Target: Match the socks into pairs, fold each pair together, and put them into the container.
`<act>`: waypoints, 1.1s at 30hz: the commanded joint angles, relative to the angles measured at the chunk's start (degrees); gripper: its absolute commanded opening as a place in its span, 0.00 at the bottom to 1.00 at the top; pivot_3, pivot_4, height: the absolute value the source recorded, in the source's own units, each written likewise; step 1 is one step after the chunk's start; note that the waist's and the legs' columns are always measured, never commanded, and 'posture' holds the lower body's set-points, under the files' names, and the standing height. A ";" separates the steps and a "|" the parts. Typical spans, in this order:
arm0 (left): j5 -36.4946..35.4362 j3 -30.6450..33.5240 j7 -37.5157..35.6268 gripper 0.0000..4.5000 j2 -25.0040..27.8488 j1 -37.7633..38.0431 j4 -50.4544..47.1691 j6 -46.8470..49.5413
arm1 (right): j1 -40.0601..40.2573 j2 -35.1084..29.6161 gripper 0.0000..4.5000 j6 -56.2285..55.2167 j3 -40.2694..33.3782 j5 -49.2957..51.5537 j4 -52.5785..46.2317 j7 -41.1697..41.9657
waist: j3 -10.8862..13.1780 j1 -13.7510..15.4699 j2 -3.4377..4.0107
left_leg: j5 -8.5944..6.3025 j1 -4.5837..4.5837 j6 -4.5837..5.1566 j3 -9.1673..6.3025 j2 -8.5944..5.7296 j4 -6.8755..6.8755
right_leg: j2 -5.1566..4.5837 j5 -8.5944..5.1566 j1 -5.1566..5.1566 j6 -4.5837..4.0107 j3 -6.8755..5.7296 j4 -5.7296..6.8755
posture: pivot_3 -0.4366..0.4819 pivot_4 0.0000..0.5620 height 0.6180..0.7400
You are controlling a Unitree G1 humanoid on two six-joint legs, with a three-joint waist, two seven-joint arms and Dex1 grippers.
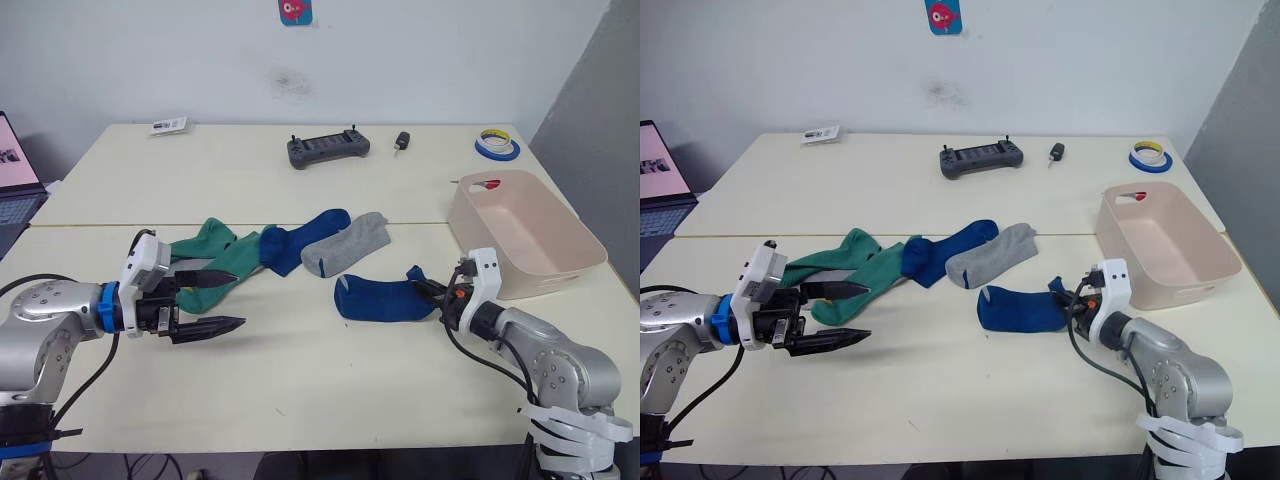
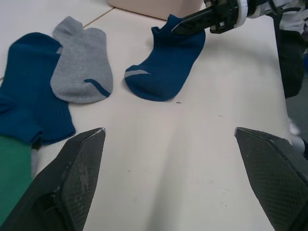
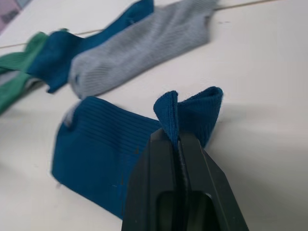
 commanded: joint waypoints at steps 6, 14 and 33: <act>-2.22 -4.11 7.14 1.00 -4.21 0.33 -7.45 7.30 | 4.87 -0.91 0.01 -2.55 0.82 1.88 -4.91 -0.63 | 0.00 0.55 0.00 | 0.00 -0.01 0.00 -0.01 -0.02 0.02 | -0.02 0.00 0.03 0.00 -0.01 -0.03 | 0.48 0.27 1.00; -0.26 -11.66 23.35 1.00 -19.00 -4.31 -7.91 11.90 | 5.54 -0.83 0.01 -3.35 1.53 2.31 -5.83 -1.22 | -0.01 0.71 -0.01 | 0.00 -0.02 0.00 -0.02 -0.05 0.05 | -0.03 0.00 0.07 0.01 -0.02 -0.04 | 0.48 0.27 1.00; 13.93 -26.07 31.55 0.09 -33.15 -13.71 5.76 8.07 | 6.62 -1.35 0.00 -4.45 1.91 3.90 -7.19 -2.51 | -0.02 0.71 -0.01 | 0.07 -0.04 -0.11 -0.03 -0.12 0.08 | -0.01 0.00 0.09 0.00 -0.04 -0.05 | 0.48 0.27 1.00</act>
